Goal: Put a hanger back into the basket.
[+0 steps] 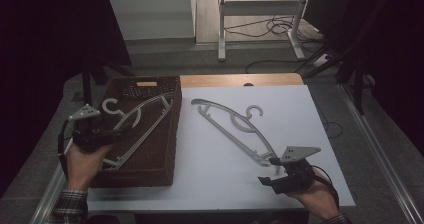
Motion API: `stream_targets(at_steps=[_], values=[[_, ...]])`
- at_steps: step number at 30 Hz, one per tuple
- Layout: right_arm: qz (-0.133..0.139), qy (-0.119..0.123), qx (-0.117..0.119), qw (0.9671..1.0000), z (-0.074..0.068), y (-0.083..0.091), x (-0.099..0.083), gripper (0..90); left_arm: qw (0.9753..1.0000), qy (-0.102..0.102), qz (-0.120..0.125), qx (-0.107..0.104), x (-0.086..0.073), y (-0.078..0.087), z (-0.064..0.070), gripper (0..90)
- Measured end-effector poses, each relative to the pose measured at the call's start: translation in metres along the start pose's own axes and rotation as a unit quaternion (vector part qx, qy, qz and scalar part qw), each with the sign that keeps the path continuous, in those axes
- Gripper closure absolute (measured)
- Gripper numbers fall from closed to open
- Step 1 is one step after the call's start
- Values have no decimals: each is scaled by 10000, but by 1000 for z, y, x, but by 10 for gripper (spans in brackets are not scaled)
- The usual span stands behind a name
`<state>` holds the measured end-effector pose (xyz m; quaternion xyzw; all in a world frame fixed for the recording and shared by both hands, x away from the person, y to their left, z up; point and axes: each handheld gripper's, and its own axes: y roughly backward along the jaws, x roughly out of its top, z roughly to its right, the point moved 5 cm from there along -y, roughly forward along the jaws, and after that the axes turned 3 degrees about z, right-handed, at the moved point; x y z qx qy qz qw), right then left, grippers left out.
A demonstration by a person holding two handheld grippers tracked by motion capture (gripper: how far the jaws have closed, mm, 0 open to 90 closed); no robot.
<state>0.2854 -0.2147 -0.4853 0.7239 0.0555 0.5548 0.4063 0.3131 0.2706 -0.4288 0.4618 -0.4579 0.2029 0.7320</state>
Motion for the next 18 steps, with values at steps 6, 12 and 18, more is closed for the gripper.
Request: stream_targets(at_steps=[6, 12, 18], values=[[274, -199, -215, 9992, -2, 9, 0, 223, 9980, -231, 233, -543, 2, 0, 51, 148], [493, -343, -231, 9979, -4, 16, 0, 219, 9930, -428, 349, -1046, -7, -5, 97, 80], [570, -341, -342, 9972, -10, 20, -4, 174, 9865, -574, 484, -1453, -19, -9, 133, 18]])
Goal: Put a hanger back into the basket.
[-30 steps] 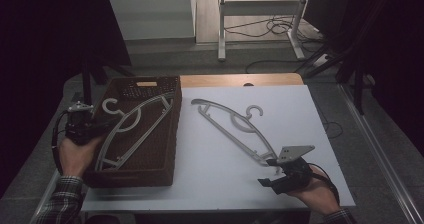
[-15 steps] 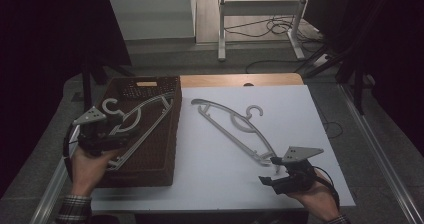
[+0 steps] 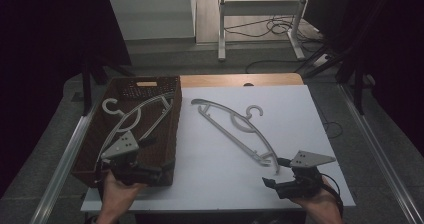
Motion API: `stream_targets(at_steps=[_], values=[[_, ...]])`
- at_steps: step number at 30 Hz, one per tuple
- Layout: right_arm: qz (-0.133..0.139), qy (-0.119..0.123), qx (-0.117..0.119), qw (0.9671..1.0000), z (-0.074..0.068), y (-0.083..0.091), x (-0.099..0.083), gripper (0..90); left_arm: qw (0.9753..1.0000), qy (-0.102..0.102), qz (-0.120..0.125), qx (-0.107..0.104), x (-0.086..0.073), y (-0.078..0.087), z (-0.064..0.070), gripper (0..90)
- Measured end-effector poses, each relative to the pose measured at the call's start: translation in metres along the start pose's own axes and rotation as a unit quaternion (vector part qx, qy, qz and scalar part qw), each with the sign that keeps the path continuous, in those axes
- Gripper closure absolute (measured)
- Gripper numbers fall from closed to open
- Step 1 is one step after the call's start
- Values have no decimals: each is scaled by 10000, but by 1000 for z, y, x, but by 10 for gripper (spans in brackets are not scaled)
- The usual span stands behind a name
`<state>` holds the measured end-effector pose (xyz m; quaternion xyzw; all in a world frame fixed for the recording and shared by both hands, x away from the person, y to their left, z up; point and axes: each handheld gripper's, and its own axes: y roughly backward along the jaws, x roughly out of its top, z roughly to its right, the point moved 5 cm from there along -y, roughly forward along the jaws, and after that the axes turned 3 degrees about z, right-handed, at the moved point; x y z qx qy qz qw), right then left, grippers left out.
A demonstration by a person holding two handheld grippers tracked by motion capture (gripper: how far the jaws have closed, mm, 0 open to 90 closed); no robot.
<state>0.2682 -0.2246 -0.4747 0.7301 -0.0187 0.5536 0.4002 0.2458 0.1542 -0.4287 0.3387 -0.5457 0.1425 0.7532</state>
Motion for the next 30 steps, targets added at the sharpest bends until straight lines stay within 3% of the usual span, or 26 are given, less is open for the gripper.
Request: stream_targets(at_steps=[3, 7, 11, 15, 18, 21, 25, 30], values=[[21, 49, -79, 10000, -3, 2, -3, 152, 9998, -111, -86, -170, -6, -8, 13, 0], [-83, 118, -135, 9998, -3, 3, -10, 151, 9991, -290, -258, -155, -18, -18, 24, 0], [-223, 96, -175, 9996, 2, 1, -14, 160, 9983, -396, -424, -60, -28, -27, 26, 0], [-317, -107, -112, 9994, 7, -1, -15, 175, 9977, -489, -469, -7, -29, -30, 26, 0], [-431, -351, -76, 9984, 11, -4, -13, 192, 9981, -443, -431, -14, -29, -29, 25, 0], [-453, -407, -112, 9981, 13, -4, -10, 215, 9982, -414, -428, 28, -30, -28, 22, 1], [-666, -474, -296, 9962, 27, -10, -1, 253, 9983, -423, -408, 11, -31, -28, 21, 2], [-1141, -429, -597, 9907, 54, -28, 12, 341, 9979, -461, -448, -28, -31, -29, 21, 3]])
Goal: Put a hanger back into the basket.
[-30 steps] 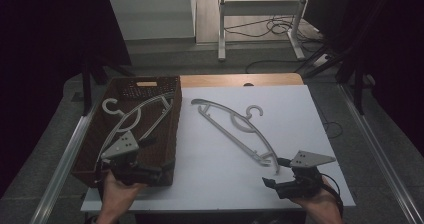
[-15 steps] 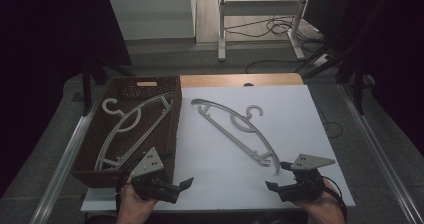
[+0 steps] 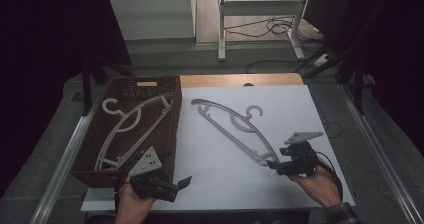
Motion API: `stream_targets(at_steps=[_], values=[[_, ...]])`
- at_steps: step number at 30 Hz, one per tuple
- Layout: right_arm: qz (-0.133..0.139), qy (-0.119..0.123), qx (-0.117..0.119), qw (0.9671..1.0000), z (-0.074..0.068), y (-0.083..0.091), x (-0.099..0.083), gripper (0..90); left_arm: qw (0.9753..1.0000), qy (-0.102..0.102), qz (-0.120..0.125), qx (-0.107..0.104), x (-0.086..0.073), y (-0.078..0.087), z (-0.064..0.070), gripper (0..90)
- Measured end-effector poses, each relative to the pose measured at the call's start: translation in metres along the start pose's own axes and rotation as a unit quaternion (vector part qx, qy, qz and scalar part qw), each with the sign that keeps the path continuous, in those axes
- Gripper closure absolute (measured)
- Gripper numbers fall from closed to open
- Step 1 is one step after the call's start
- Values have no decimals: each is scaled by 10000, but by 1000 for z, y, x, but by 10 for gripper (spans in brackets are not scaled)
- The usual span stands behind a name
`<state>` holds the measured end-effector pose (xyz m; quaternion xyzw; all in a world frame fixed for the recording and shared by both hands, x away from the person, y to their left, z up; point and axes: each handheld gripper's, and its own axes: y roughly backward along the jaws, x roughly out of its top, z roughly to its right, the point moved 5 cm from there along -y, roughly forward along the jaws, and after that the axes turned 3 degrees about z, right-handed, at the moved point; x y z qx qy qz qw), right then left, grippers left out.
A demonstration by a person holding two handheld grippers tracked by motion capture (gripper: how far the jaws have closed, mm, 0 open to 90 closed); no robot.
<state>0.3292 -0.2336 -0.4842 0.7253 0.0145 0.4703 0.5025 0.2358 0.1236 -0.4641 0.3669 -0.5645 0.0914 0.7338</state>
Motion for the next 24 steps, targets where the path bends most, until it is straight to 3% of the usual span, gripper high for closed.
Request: stream_targets(at_steps=[4, 5, 6, 13, 24], values=[[-354, 152, -159, 9991, 16, -18, 20, 426, 10000, -12, -19, -2, 0, 0, 0, 5], [-596, 169, -248, 9978, 24, -28, 28, 470, 10000, -18, -35, -7, 0, 0, 0, 7], [-596, 169, -248, 9978, 24, -28, 28, 470, 10000, -23, -53, -10, -1, 0, 0, 7], [-1291, 221, -406, 9905, 51, -72, 52, 576, 10000, 18, -89, -18, -2, 1, -2, 11], [-1773, 187, -456, 9829, 65, -118, 66, 635, 10000, 21, -85, -38, -2, 3, -3, 13]])
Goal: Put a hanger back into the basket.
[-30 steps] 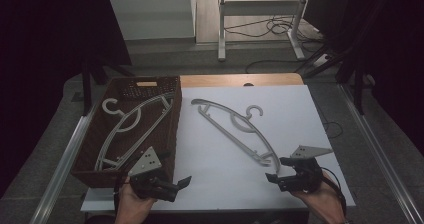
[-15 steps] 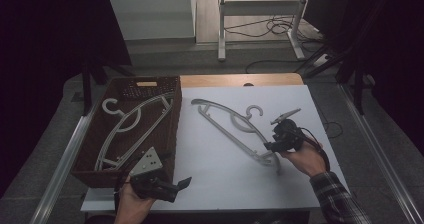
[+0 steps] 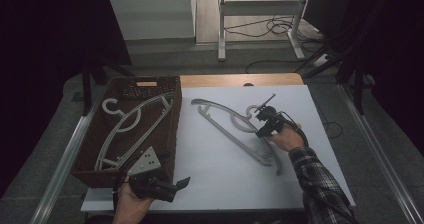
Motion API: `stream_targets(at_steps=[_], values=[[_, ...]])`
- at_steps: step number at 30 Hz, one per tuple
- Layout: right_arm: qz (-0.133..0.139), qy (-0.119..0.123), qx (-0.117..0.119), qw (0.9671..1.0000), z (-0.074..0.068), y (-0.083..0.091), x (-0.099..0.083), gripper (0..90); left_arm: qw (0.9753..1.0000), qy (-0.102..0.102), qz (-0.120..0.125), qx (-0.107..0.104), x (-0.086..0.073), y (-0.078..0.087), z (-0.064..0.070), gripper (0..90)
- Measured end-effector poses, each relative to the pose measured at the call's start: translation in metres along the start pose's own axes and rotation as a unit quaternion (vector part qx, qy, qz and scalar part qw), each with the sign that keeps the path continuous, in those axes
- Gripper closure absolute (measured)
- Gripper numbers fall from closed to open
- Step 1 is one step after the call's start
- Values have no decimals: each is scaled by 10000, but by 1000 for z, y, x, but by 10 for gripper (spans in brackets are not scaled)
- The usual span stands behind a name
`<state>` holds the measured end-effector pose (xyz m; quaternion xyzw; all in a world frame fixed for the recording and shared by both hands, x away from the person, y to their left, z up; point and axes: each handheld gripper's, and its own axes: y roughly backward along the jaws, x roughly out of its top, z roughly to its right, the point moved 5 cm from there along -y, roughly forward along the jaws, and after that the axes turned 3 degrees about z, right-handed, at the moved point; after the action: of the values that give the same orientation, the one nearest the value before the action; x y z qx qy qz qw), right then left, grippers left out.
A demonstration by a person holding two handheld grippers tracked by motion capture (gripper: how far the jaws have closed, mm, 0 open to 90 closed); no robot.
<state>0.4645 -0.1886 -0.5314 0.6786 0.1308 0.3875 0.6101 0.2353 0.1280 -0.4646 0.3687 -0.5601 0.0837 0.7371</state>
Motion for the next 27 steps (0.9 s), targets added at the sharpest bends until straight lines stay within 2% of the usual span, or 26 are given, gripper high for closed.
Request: stream_targets(at_steps=[1, 4, 9, 13, 15, 16, 20, 27], values=[[-112, -4, -7, 9999, 1, -6, 2, 645, 10000, 8, 4, 0, 0, 0, 0, 14], [-226, 44, -101, 9997, 3, -11, 3, 667, 10000, 21, 3, 0, 0, 1, -1, 14], [-325, 87, 28, 9994, 0, -12, 6, 776, 10000, 32, -25, -21, -1, 0, -1, 14], [-379, -88, 91, 9992, 2, -12, 7, 815, 10000, 23, -46, -32, -1, 0, 0, 15], [-404, 143, 129, 9990, 0, -11, 5, 819, 10000, 18, -53, -17, -1, 0, -1, 15], [-404, 143, 129, 9990, 0, -11, 5, 819, 10000, 31, -48, -29, 0, 0, -1, 15], [-210, 176, 255, 9993, 0, -3, 2, 820, 10000, 57, -46, -25, 0, 1, -2, 16], [117, 411, 197, 9989, 3, 15, -7, 821, 9999, 95, -74, -25, 1, 2, -4, 22]])
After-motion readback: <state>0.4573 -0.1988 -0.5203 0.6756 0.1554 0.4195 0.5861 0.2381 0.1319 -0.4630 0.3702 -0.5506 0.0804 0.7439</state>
